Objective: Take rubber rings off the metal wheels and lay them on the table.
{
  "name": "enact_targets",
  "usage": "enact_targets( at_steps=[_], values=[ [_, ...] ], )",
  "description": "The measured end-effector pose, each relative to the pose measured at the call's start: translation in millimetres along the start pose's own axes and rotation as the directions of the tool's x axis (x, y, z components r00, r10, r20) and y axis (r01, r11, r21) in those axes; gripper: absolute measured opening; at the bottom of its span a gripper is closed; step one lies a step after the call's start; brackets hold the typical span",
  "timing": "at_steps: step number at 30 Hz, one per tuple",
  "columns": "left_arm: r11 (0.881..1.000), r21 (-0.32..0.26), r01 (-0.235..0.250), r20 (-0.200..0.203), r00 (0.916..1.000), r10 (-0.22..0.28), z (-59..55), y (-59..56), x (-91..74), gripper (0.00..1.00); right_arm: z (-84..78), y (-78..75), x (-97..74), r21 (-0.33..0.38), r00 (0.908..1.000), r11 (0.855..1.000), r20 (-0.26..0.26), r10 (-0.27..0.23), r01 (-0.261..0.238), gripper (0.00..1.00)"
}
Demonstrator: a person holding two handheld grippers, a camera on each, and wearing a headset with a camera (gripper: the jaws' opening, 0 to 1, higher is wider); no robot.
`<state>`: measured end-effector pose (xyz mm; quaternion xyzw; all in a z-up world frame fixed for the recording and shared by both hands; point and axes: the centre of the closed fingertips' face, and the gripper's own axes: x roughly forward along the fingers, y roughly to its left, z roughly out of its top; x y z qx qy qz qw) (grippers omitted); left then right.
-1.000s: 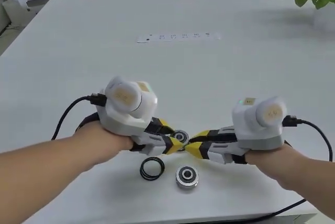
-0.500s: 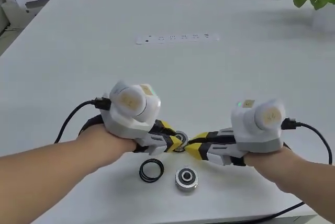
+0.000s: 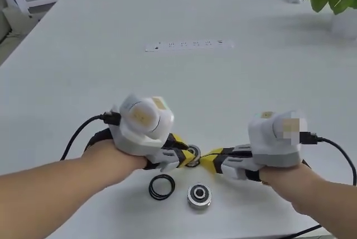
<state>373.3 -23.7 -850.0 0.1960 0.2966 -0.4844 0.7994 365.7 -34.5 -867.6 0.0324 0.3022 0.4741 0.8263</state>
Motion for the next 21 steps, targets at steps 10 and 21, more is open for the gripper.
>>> enact_targets(
  at_steps=[10, 21],
  values=[
    [1.000, 0.003, -0.009, 0.001, 1.0000, 0.009, -0.1, 1.3, 0.1, 0.12, 1.9, -3.1, -3.2, 0.170, 0.9985, 0.985, 0.055, 0.007, -0.016, 0.00],
    [1.000, 0.008, -0.013, -0.003, 0.9999, 0.013, -0.9, 1.1, -0.1, 0.12, 10.7, -6.9, -7.2, 0.258, 0.9930, 0.966, 0.118, -0.007, -0.024, 0.00]
  ],
)
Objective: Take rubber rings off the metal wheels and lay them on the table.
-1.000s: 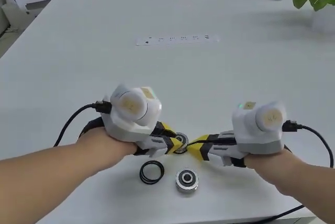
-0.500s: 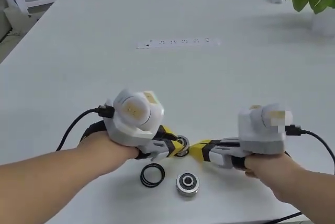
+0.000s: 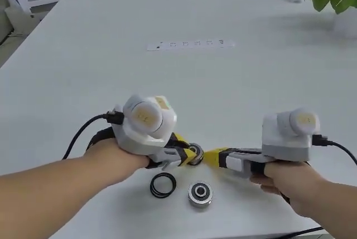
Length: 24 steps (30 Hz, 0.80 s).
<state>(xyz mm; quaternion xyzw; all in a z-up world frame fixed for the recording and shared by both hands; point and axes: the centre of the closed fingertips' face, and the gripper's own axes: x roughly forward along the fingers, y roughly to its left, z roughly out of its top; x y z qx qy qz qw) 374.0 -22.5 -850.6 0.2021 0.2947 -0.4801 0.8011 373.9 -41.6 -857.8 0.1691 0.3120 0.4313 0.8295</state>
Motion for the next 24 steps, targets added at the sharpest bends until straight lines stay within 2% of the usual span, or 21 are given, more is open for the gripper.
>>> enact_targets(
  at_steps=[1, 4, 11, 24],
  values=[
    [1.000, 0.001, 0.000, -0.001, 1.0000, 0.000, -0.1, 0.0, 0.0, 0.12, 2.6, 3.4, -0.6, 0.045, 0.9997, 0.999, 0.012, 0.024, -0.024, 0.00],
    [1.000, 0.002, -0.001, -0.001, 1.0000, 0.001, -0.1, -0.1, 0.1, 0.12, 1.3, 3.6, -1.2, 0.019, 0.9998, 1.000, -0.004, 0.021, -0.021, 0.00],
    [1.000, -0.003, -0.008, -0.005, 1.0000, 0.008, 0.1, -0.8, 0.1, 0.12, 3.6, 4.7, -0.7, 0.066, 0.9994, 0.997, 0.018, 0.031, -0.032, 0.00],
    [1.000, 0.004, -0.016, -0.019, 0.9997, 0.017, -0.3, -1.2, 0.3, 0.11, 5.0, 11.2, -0.2, 0.062, 0.9991, 0.997, 0.018, 0.039, -0.040, 0.00]
  ],
)
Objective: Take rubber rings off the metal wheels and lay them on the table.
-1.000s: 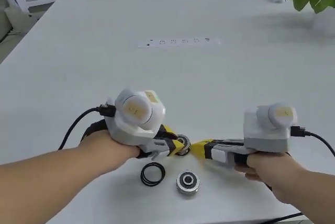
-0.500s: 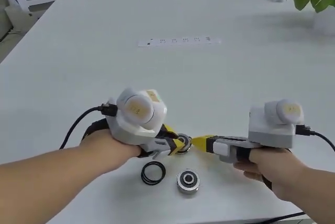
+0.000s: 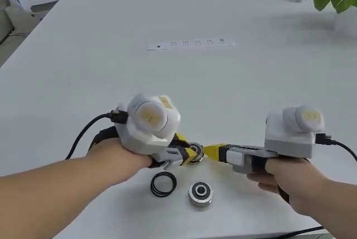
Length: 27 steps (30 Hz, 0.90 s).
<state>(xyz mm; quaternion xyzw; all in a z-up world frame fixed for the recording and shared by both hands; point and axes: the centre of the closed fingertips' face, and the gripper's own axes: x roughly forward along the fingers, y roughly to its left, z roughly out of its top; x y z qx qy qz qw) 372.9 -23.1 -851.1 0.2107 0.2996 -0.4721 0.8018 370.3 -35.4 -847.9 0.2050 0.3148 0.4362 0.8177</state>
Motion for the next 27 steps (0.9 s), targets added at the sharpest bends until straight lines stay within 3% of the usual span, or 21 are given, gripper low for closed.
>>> enact_targets(
  at_steps=[20, 21, 22, 27],
  values=[
    [1.000, 0.010, 0.008, -0.006, 0.9999, -0.008, 0.1, -0.9, 0.1, 0.11, -1.6, 11.7, 3.7, 0.013, 0.9989, 0.999, 0.004, 0.047, -0.047, 0.00],
    [1.000, 0.011, 0.008, -0.006, 1.0000, -0.008, 0.2, -1.2, 0.2, 0.11, -0.1, 22.9, 5.3, 0.008, 0.9940, 0.994, 0.010, 0.109, -0.109, 0.00],
    [1.000, 0.012, 0.006, -0.006, 1.0000, -0.006, 0.2, -1.0, 0.4, 0.11, 0.7, 18.3, 4.6, 0.003, 0.9977, 0.998, 0.003, 0.068, -0.068, 0.00],
    [1.000, 0.011, 0.004, -0.005, 1.0000, -0.004, 0.3, -1.2, 0.4, 0.11, 0.4, 15.9, 3.6, 0.021, 0.9973, 0.997, 0.015, 0.072, -0.072, 0.00]
  ],
)
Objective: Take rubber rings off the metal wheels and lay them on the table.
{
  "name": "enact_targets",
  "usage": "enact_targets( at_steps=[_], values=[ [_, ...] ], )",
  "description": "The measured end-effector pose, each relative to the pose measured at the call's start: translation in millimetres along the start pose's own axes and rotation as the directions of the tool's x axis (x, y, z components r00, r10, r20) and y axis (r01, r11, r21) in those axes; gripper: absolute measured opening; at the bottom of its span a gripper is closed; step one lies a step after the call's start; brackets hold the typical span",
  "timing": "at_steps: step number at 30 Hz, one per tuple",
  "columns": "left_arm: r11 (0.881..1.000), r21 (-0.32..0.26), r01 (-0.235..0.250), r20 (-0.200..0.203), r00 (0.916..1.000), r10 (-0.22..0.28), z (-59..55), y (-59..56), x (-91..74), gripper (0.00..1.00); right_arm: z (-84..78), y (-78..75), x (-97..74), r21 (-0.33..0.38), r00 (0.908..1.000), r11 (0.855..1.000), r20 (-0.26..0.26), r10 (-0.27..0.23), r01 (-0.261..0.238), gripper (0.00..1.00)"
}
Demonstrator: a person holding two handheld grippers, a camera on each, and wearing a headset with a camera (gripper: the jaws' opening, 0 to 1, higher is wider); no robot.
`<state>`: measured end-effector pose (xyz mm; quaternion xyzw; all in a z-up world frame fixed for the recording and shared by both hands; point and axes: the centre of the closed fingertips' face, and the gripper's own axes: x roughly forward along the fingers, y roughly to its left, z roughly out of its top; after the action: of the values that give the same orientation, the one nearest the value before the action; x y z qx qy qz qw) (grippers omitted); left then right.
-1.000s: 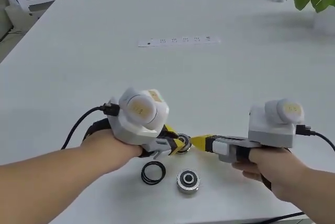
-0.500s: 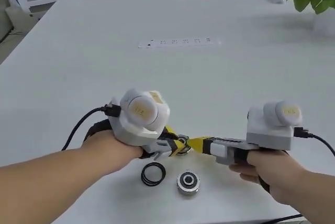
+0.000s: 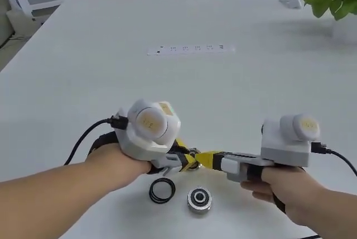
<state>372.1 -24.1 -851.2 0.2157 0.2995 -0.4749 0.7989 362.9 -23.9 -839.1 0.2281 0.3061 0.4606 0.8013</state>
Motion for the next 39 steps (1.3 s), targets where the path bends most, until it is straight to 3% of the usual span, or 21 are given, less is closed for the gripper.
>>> enact_targets(
  at_steps=[11, 16, 17, 21, 39],
  values=[
    [1.000, -0.005, -0.001, 0.007, 1.0000, 0.001, -0.3, -1.2, 0.0, 0.11, 0.2, 8.1, -4.1, 0.117, 0.9962, 0.990, 0.033, 0.080, -0.083, 0.00],
    [1.000, -0.009, -0.002, 0.012, 0.9999, 0.003, -0.2, -1.4, -0.1, 0.12, 1.6, 0.5, -2.5, 0.081, 0.9992, 0.996, 0.027, 0.029, -0.031, 0.00],
    [1.000, -0.010, -0.003, 0.015, 0.9999, 0.004, -0.3, -1.4, -0.1, 0.12, 1.1, -5.6, -3.0, 0.067, 0.9997, 0.998, 0.022, -0.007, 0.005, 0.00],
    [1.000, -0.022, -0.007, 0.024, 0.9997, 0.008, 0.3, -1.5, -0.5, 0.12, -1.5, -10.8, -3.1, 0.055, 0.9996, 0.998, 0.008, -0.027, 0.026, 0.00],
    [0.999, -0.044, 0.006, 0.020, 0.9998, -0.006, 1.3, -1.5, -0.9, 0.14, 3.7, -7.5, -2.2, 0.037, 0.9997, 0.999, 0.011, -0.020, 0.020, 0.00]
  ],
)
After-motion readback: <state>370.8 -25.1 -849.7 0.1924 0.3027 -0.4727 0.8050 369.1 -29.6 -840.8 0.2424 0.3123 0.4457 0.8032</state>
